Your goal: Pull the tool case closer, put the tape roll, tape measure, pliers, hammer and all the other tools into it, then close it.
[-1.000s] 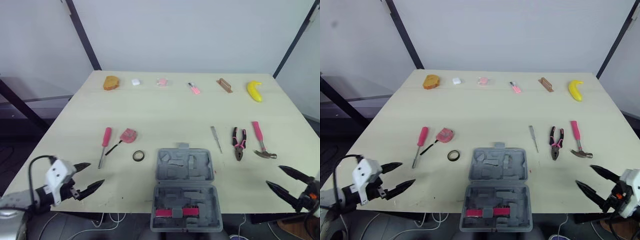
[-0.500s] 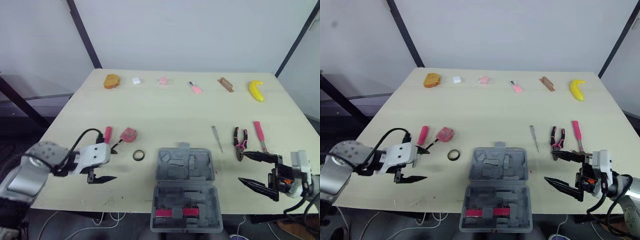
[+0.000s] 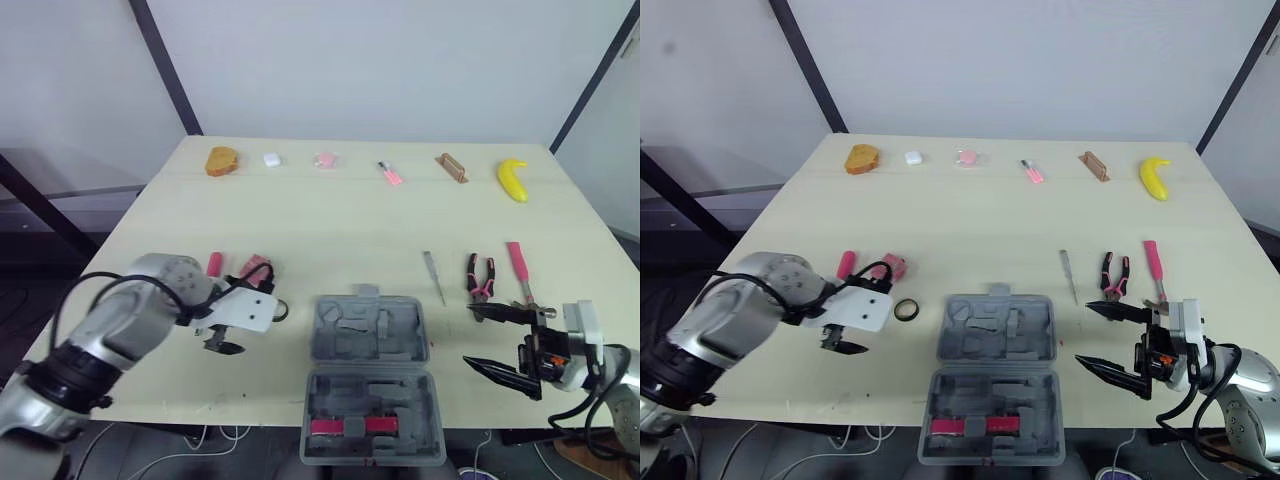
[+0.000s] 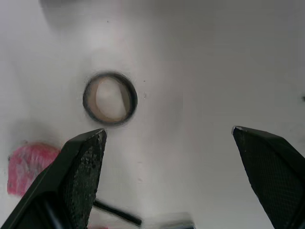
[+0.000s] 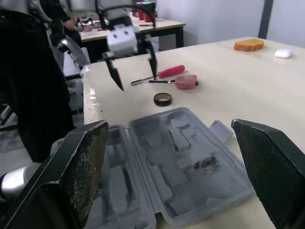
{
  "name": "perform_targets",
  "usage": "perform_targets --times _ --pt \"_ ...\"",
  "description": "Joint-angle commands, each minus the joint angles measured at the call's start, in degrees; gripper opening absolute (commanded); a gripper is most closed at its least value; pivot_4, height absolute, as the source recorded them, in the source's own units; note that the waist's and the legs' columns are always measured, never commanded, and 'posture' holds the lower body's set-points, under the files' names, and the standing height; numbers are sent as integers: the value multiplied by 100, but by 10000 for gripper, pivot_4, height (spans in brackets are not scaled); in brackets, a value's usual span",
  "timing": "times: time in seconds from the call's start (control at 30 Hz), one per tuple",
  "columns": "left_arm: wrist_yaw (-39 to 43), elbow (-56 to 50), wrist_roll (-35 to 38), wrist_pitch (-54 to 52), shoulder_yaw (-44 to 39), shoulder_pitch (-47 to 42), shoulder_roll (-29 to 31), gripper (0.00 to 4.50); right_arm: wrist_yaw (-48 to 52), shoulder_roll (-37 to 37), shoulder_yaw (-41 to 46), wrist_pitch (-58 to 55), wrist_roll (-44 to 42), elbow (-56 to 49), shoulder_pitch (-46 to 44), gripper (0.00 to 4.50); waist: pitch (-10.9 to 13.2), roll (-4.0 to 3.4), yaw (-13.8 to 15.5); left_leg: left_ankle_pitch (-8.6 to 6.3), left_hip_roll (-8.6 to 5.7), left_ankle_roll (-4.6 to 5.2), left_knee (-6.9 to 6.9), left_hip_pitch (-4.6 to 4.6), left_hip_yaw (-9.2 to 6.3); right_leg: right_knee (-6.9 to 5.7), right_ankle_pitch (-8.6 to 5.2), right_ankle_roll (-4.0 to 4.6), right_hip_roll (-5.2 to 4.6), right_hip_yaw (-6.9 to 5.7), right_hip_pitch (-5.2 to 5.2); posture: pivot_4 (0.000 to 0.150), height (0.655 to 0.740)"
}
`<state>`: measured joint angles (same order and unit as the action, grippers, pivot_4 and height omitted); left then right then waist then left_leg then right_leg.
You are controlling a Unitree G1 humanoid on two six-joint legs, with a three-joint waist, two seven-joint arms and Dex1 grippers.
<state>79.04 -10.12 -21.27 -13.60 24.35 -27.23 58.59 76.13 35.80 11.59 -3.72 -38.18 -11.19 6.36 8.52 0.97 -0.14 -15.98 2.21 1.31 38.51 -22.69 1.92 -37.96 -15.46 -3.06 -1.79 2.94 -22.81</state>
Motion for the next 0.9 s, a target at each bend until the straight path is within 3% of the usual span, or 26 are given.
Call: perform_targets --times 0.03,0.3,0.87,0.9 --pt "43 -129 -425 -223 211 -127 -115 45000 97 57 70 91 -53 -82 -35 43404 1 1 -11 0 1 0 0 0 0 0 0 0 0 0 0 1500 7400" --pt "-53 46 -1009 -602 330 -235 -441 45000 69 -19 62 158 -13 -100 19 43404 1 2 -8 0 1 1 6 -2 -5 -3 0 0 1 -1 0 1500 7400" --pt "-50 1139 -1234 -199 632 -623 -989 45000 136 -191 -20 778 258 101 -71 43404 1 2 24 0 2 1 16 -5 -13 -9 1 1 0 -4 1 1500 7400" --pt "-64 1198 -1229 -185 633 -640 -1031 40970 123 -193 -19 777 254 106 -93 45000 1 2 24 0 2 1 17 -4 -13 -10 1 1 0 -4 1 1500 7400"
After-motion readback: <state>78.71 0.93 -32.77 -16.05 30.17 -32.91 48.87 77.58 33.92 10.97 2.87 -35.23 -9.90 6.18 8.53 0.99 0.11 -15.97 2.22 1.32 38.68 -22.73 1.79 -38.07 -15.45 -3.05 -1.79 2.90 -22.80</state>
